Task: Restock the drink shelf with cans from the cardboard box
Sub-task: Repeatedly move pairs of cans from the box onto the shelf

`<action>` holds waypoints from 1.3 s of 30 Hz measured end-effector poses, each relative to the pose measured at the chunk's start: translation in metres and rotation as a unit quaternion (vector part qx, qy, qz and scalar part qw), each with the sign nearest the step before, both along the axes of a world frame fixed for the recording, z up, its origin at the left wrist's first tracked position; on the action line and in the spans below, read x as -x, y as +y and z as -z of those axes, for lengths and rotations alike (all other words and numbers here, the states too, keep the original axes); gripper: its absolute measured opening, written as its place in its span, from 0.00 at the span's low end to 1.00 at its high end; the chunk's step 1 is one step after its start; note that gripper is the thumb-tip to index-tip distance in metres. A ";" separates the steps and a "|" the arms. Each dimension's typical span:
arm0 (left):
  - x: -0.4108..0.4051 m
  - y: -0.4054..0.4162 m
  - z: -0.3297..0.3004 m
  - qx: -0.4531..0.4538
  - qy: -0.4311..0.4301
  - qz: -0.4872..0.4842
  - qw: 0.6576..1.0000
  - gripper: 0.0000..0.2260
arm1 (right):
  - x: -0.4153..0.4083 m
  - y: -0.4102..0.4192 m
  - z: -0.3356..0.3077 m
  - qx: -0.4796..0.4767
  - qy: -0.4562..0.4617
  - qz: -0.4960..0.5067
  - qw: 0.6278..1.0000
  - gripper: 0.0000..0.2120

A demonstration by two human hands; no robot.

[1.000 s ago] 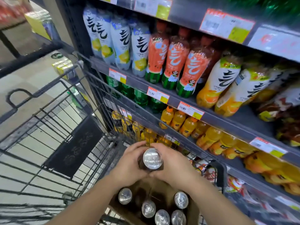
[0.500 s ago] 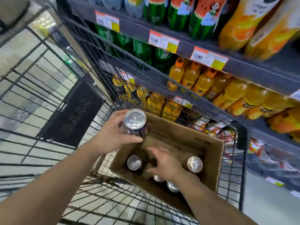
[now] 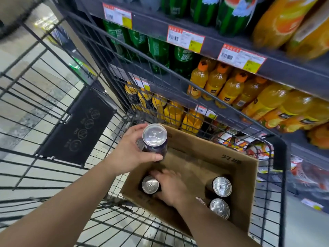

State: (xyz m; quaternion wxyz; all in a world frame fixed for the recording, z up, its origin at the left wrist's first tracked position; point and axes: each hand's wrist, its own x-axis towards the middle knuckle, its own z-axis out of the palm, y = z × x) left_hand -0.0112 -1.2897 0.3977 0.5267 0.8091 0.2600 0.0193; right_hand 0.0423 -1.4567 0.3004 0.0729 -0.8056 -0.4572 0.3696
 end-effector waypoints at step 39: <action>-0.177 -0.538 -0.317 0.006 -0.203 0.350 0.915 0.35 | -0.087 -0.616 -0.459 -0.380 -0.066 0.537 0.750 0.28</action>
